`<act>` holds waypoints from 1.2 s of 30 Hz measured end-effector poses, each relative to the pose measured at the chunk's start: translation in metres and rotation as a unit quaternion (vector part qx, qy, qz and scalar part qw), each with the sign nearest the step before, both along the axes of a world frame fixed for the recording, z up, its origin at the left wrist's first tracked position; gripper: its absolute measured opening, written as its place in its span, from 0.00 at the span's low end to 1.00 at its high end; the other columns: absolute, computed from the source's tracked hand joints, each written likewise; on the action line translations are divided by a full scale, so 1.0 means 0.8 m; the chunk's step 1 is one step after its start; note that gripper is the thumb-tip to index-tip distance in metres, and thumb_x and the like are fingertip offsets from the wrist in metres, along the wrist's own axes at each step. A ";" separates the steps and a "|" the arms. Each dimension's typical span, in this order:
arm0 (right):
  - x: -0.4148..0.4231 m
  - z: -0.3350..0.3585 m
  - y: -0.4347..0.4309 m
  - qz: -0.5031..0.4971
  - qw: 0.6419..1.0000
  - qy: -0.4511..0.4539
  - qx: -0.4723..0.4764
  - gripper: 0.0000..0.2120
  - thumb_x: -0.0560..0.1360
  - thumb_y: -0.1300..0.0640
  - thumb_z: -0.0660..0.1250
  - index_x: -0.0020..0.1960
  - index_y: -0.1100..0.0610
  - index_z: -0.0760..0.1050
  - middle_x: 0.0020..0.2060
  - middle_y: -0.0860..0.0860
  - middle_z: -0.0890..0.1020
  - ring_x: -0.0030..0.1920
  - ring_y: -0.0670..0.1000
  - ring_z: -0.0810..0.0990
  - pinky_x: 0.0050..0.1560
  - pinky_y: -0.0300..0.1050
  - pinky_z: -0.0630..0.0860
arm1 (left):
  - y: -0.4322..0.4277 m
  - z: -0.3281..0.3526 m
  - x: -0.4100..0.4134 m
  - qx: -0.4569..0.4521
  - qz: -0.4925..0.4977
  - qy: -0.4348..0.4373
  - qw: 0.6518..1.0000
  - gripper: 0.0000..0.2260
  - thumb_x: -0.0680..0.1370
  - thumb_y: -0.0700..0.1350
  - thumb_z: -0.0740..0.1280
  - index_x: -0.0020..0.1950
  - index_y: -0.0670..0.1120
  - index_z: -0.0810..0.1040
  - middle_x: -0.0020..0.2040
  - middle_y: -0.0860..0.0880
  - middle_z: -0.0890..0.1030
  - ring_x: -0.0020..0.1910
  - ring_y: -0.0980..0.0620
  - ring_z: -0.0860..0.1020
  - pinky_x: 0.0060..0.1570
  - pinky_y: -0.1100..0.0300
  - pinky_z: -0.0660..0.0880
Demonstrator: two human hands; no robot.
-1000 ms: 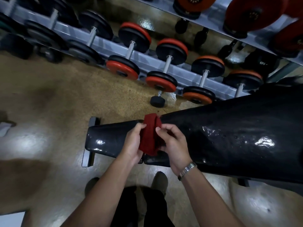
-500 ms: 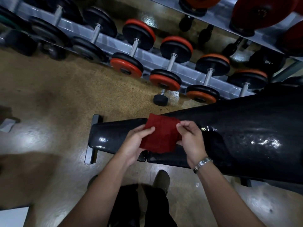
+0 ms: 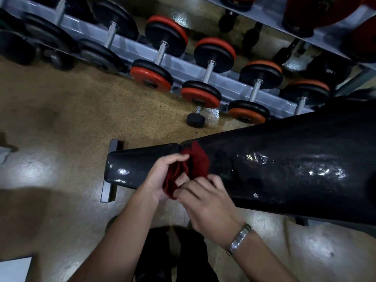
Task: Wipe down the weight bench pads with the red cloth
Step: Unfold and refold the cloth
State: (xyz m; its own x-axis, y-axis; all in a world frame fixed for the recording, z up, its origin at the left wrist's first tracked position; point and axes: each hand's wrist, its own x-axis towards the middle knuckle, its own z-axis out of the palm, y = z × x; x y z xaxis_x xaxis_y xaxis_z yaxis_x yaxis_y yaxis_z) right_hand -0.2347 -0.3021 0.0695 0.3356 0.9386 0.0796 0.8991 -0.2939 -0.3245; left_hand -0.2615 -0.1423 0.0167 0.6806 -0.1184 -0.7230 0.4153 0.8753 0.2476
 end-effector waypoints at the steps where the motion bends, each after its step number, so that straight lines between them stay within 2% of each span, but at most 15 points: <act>1: -0.007 -0.004 -0.001 0.003 1.000 -0.002 0.005 0.14 0.74 0.56 0.72 0.58 0.47 0.77 0.51 0.43 0.80 0.48 0.50 0.77 0.53 0.50 0.71 | 0.001 0.000 0.000 0.001 0.009 -0.002 1.000 0.10 0.77 0.40 0.63 0.40 0.39 0.82 0.33 0.43 0.81 0.30 0.50 0.80 0.34 0.61 0.77; 3: -0.015 -0.010 -0.002 -0.009 1.000 0.004 0.013 0.13 0.75 0.56 0.71 0.58 0.47 0.78 0.50 0.44 0.81 0.46 0.50 0.77 0.50 0.48 0.71 | 0.001 0.001 0.000 0.002 0.042 -0.011 0.999 0.18 0.74 0.35 0.60 0.60 0.36 0.81 0.54 0.38 0.83 0.48 0.43 0.83 0.57 0.51 0.78; 5: -0.016 -0.011 -0.004 -0.037 0.998 0.023 0.034 0.12 0.77 0.55 0.70 0.60 0.49 0.79 0.51 0.45 0.81 0.47 0.51 0.77 0.49 0.50 0.73 | 0.001 -0.001 0.002 -0.019 0.062 -0.020 0.998 0.28 0.72 0.38 0.60 0.73 0.37 0.74 0.64 0.37 0.79 0.58 0.40 0.79 0.69 0.46 0.71; 8: -0.014 -0.008 -0.008 -0.105 0.985 0.089 0.102 0.13 0.78 0.58 0.68 0.61 0.52 0.80 0.55 0.47 0.81 0.53 0.51 0.79 0.51 0.52 0.74 | 0.001 -0.008 0.006 -0.056 0.092 -0.009 0.994 0.31 0.71 0.42 0.58 0.75 0.36 0.70 0.63 0.36 0.77 0.57 0.40 0.79 0.65 0.47 0.74; 11: -0.006 0.002 -0.004 -0.259 0.940 0.155 0.157 0.11 0.78 0.52 0.68 0.59 0.52 0.79 0.53 0.45 0.79 0.54 0.48 0.78 0.53 0.49 0.76 | -0.005 -0.007 0.006 -0.061 0.108 -0.006 0.992 0.26 0.70 0.42 0.56 0.66 0.37 0.75 0.56 0.36 0.80 0.52 0.39 0.80 0.62 0.47 0.75; 14: 0.010 0.003 0.009 -0.372 0.898 0.229 0.046 0.20 0.71 0.39 0.72 0.57 0.45 0.72 0.45 0.40 0.76 0.48 0.42 0.77 0.47 0.36 0.75 | -0.012 -0.012 0.007 -0.048 0.114 0.014 0.992 0.24 0.69 0.43 0.58 0.62 0.36 0.77 0.52 0.36 0.80 0.49 0.38 0.80 0.60 0.45 0.75; 17: 0.025 -0.003 0.017 -0.407 0.864 0.297 0.002 0.18 0.71 0.49 0.76 0.57 0.43 0.71 0.42 0.42 0.77 0.42 0.42 0.78 0.43 0.38 0.77 | -0.017 -0.011 0.009 -0.040 0.109 0.031 0.993 0.23 0.71 0.45 0.60 0.61 0.34 0.78 0.49 0.36 0.80 0.46 0.38 0.79 0.55 0.47 0.78; 21: 0.038 -0.006 0.020 -0.483 0.757 0.424 0.114 0.14 0.74 0.60 0.72 0.51 0.43 0.77 0.46 0.51 0.83 0.41 0.46 0.83 0.44 0.49 0.82 | -0.023 -0.013 0.003 -0.044 0.107 0.012 0.993 0.20 0.79 0.46 0.55 0.50 0.36 0.83 0.42 0.37 0.84 0.39 0.41 0.84 0.48 0.49 0.79; 23: 0.047 -0.002 0.018 -0.515 0.700 0.467 0.166 0.12 0.76 0.63 0.70 0.51 0.46 0.79 0.49 0.52 0.83 0.41 0.45 0.83 0.41 0.45 0.82 | -0.023 -0.017 -0.002 -0.029 0.102 0.011 0.994 0.17 0.78 0.45 0.59 0.48 0.37 0.84 0.44 0.38 0.85 0.40 0.41 0.84 0.50 0.49 0.78; 25: 0.059 0.009 0.015 -0.530 0.638 0.519 0.207 0.10 0.78 0.65 0.67 0.51 0.51 0.81 0.49 0.52 0.84 0.40 0.43 0.82 0.41 0.41 0.80 | -0.021 -0.018 -0.007 -0.027 0.082 0.020 0.996 0.15 0.76 0.45 0.62 0.51 0.38 0.84 0.47 0.38 0.85 0.43 0.40 0.84 0.51 0.49 0.78; 27: 0.072 0.024 0.012 -0.525 0.582 0.580 0.220 0.11 0.80 0.65 0.64 0.52 0.53 0.82 0.46 0.52 0.86 0.43 0.47 0.83 0.45 0.45 0.81 | -0.019 -0.019 -0.014 -0.024 0.050 0.036 0.998 0.16 0.75 0.46 0.66 0.58 0.38 0.82 0.53 0.36 0.83 0.48 0.37 0.83 0.51 0.47 0.79; 29: 0.085 0.038 0.009 -0.512 0.552 0.625 0.206 0.10 0.81 0.65 0.64 0.54 0.55 0.82 0.42 0.52 0.87 0.41 0.48 0.85 0.41 0.44 0.82 | -0.017 -0.018 -0.017 0.003 -0.001 0.048 0.999 0.17 0.75 0.45 0.68 0.61 0.40 0.82 0.57 0.37 0.83 0.53 0.37 0.81 0.51 0.47 0.78; 31: 0.098 0.046 0.003 -0.488 0.580 0.631 0.166 0.14 0.76 0.67 0.70 0.59 0.54 0.80 0.46 0.53 0.86 0.44 0.50 0.86 0.42 0.44 0.82 | -0.011 -0.019 -0.016 0.062 -0.026 0.044 0.997 0.12 0.78 0.42 0.68 0.60 0.44 0.84 0.58 0.39 0.84 0.54 0.39 0.83 0.52 0.47 0.78; 34: 0.115 0.043 -0.008 -0.480 0.702 0.526 0.010 0.34 0.69 0.70 0.75 0.68 0.48 0.70 0.54 0.55 0.81 0.50 0.55 0.85 0.46 0.49 0.82 | 0.009 -0.009 -0.010 0.154 -0.019 0.017 0.988 0.12 0.82 0.41 0.66 0.64 0.44 0.82 0.60 0.39 0.84 0.59 0.40 0.84 0.59 0.45 0.80; 36: 0.127 0.030 -0.019 -0.480 0.759 0.427 -0.106 0.35 0.70 0.63 0.78 0.71 0.47 0.67 0.57 0.54 0.79 0.52 0.54 0.82 0.55 0.52 0.81 | 0.027 -0.004 -0.008 0.203 -0.003 0.012 0.979 0.12 0.82 0.40 0.66 0.65 0.43 0.82 0.60 0.39 0.85 0.59 0.41 0.84 0.60 0.46 0.80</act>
